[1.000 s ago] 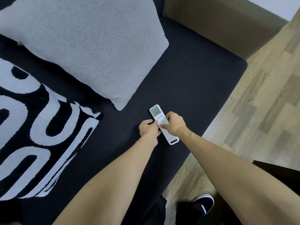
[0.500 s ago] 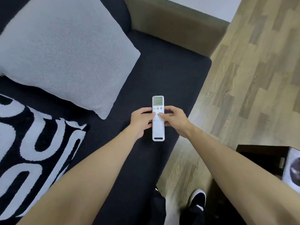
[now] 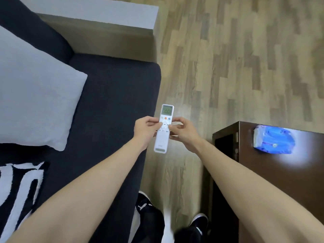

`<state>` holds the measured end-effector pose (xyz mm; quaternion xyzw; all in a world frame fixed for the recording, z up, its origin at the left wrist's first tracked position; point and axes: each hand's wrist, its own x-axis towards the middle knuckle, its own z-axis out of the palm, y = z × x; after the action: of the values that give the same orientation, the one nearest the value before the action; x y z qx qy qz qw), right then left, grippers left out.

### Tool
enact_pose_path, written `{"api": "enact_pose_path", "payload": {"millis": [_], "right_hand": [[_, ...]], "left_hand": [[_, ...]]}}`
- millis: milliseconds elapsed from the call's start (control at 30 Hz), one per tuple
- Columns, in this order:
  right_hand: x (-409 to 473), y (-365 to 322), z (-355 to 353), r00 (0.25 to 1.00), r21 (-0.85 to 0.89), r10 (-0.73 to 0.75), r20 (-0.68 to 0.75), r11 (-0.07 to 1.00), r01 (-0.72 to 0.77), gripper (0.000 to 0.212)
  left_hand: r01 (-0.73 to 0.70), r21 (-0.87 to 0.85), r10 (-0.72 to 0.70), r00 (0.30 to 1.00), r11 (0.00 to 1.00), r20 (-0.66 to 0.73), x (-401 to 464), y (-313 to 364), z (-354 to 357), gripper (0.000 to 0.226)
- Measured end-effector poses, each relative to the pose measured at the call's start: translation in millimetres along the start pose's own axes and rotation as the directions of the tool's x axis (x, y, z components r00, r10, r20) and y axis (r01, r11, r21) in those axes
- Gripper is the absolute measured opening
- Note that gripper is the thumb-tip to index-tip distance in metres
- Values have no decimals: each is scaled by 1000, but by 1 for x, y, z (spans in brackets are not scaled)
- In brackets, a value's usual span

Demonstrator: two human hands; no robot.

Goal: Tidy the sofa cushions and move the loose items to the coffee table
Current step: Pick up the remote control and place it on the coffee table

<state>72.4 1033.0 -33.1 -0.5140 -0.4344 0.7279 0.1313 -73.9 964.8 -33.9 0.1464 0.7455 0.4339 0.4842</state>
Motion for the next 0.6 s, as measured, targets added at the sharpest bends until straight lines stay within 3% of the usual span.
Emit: {"api": "enact_pose_path", "payload": {"millis": [167, 333, 433, 600], "right_hand": [[-50, 24, -100, 983, 156, 14, -185, 988, 15, 16], [-106, 71, -195, 892, 283, 79, -444, 957, 57, 14], [-134, 103, -244, 812, 372, 156, -563, 925, 80, 13], [-162, 143, -308, 676, 496, 296, -674, 861, 117, 6]], "left_hand": [[-61, 179, 26, 981, 982, 192, -26, -4, 112, 28], [-233, 335, 62, 891, 913, 450, -65, -25, 231, 41], [-411, 421, 97, 799, 808, 594, -88, -40, 297, 41], [-694, 489, 135, 638, 528, 758, -110, -66, 382, 50]]}}
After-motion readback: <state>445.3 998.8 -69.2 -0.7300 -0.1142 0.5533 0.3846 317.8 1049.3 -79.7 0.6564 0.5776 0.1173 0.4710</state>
